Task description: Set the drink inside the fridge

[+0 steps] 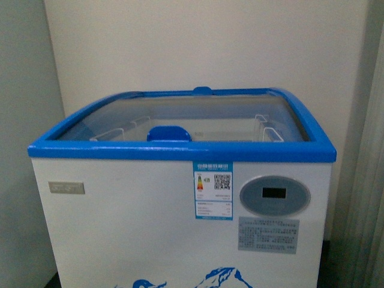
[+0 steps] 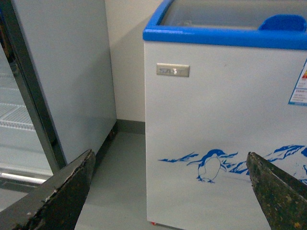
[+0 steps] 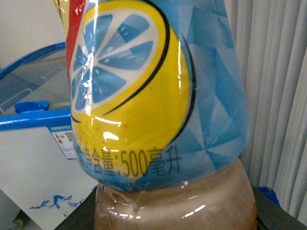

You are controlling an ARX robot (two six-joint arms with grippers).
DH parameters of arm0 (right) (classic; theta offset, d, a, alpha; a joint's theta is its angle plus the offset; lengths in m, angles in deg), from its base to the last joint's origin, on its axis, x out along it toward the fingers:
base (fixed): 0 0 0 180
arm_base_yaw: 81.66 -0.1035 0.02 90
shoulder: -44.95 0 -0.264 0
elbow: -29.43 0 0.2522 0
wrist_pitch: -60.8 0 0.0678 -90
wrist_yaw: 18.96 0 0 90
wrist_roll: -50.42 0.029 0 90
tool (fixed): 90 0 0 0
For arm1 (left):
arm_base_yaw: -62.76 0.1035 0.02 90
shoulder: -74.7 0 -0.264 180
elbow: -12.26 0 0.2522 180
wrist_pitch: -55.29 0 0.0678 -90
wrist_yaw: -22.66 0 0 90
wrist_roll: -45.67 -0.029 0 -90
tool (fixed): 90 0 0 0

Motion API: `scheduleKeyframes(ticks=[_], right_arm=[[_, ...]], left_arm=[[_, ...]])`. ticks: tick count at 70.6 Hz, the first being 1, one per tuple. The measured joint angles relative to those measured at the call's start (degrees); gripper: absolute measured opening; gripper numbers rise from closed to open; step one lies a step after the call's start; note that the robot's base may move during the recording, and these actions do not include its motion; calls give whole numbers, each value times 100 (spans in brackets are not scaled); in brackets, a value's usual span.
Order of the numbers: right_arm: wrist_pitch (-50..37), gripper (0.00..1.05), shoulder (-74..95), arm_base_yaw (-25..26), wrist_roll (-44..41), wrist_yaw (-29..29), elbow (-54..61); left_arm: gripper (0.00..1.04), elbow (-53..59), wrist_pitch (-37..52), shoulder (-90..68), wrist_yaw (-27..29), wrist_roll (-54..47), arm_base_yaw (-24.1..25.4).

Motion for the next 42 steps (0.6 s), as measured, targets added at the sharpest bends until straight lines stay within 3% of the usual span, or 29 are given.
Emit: scheduleKeyframes(ticks=[14, 19, 23, 32, 42], right_arm=[[-13, 44, 0, 0, -2, -2, 0], [-13, 44, 0, 0, 0, 0, 0], [-13, 44, 0, 0, 0, 11, 0], [-13, 44, 0, 0, -7, -2, 0], [-13, 44, 0, 0, -11, 2, 0]], left_arm=[[97, 0, -2, -2, -2, 2, 0], [97, -195, -457, -334, -9, 374, 0], [97, -319, -317, -986, -79, 717, 20], [97, -667, 1438, -2975, -542, 872, 79], [97, -1698, 3274, -5136, -1187, 313, -142]])
